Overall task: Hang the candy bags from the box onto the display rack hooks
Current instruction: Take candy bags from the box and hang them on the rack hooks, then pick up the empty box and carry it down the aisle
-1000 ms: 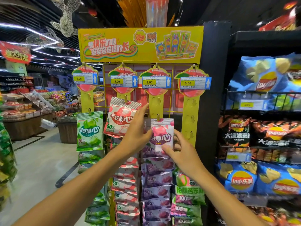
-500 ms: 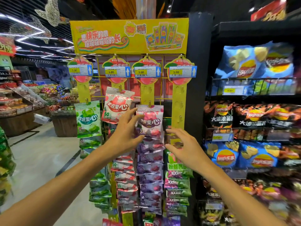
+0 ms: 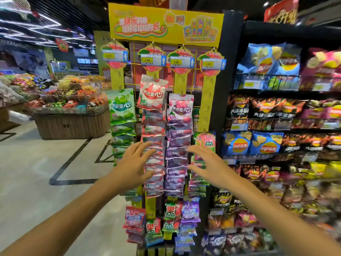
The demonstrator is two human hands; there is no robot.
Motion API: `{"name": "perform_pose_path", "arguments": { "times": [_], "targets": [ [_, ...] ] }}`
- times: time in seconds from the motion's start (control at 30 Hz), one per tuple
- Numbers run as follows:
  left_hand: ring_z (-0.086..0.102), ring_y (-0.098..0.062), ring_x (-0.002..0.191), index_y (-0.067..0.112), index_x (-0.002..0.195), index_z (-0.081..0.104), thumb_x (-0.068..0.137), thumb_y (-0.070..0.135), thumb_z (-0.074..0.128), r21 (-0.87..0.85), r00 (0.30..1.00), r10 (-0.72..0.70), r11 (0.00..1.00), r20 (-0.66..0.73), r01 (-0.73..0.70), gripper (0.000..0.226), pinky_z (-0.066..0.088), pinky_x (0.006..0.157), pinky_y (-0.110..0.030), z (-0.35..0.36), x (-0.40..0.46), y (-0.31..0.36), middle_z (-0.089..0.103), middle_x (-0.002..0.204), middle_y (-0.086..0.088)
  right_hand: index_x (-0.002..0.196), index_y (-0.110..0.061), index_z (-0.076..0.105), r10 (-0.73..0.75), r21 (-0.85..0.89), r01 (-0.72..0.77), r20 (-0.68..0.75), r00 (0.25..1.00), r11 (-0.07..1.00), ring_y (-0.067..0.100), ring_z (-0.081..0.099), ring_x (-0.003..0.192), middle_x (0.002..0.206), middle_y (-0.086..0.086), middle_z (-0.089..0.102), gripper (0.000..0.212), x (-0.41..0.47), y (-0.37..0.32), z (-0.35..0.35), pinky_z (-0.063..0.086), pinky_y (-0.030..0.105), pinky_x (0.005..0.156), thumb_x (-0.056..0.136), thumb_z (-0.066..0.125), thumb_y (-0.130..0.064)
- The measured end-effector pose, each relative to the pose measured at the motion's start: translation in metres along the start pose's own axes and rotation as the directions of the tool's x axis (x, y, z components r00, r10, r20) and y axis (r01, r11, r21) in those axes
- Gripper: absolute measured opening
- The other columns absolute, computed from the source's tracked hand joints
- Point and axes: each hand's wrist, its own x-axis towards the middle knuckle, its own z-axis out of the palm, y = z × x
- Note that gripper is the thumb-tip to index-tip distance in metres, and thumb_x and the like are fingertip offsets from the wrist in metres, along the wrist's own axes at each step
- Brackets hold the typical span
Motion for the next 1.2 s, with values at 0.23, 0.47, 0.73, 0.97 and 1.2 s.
{"name": "perform_pose_path", "arguments": {
  "times": [0.23,0.47,0.73,0.97,1.2],
  "targets": [
    [0.006,-0.032,0.152,0.024,0.155,0.029,0.078,0.074,0.016,-0.036,0.996,0.027,0.999,0.084,-0.024,0.093,0.007,0.123,-0.049,0.015,-0.046,0.026,0.015,0.166,-0.007,0.154,-0.036,0.027,0.077,-0.072,-0.068,0.121,0.99,0.995,0.011,0.018,0.151,0.163,-0.013,0.023,0.062,-0.067,-0.007,0.017,0.026,0.038,0.123,0.1,0.054,-0.046],
    [0.0,-0.03,0.154,0.028,0.157,0.021,0.079,0.084,0.008,-0.053,0.98,0.106,0.994,0.166,-0.098,0.097,0.005,0.124,-0.052,0.047,-0.044,0.104,0.004,0.167,-0.005,0.153,-0.036,0.028,0.14,-0.066,-0.133,0.123,0.982,0.989,0.013,0.024,0.149,0.161,-0.011,0.025,0.062,-0.146,0.047,0.011,0.032,0.037,0.12,0.099,0.054,-0.049],
    [0.008,-0.035,0.151,0.023,0.156,0.025,0.091,0.067,0.035,-0.173,0.93,0.259,0.96,0.263,-0.219,0.08,0.011,0.122,-0.05,0.109,-0.01,0.301,0.011,0.166,-0.009,0.151,-0.031,0.035,0.337,-0.011,-0.338,0.104,0.936,0.941,0.013,0.034,0.144,0.156,-0.008,0.036,0.06,-0.312,0.172,-0.03,0.038,0.034,0.114,0.098,0.056,-0.048],
    [0.043,-0.035,0.133,0.014,0.139,0.053,0.089,0.07,0.034,-0.278,0.857,0.427,0.894,0.287,-0.352,0.077,0.036,0.109,-0.045,0.185,-0.008,0.459,0.046,0.147,-0.013,0.154,-0.027,0.031,0.534,-0.091,-0.526,0.125,0.836,0.845,0.019,0.027,0.149,0.16,-0.003,0.033,0.063,-0.459,0.279,-0.049,0.03,0.036,0.119,0.099,0.057,-0.045],
    [0.014,-0.034,0.149,0.023,0.155,0.024,0.094,0.059,0.045,-0.263,0.781,0.401,0.914,0.479,-0.309,0.074,0.017,0.121,-0.048,0.251,-0.008,0.505,0.016,0.163,-0.01,0.152,-0.024,0.035,0.584,-0.071,-0.583,0.207,0.785,0.809,0.018,0.03,0.146,0.157,-0.002,0.037,0.062,-0.513,0.352,-0.028,0.031,0.035,0.118,0.098,0.057,-0.045]
  ]
}}
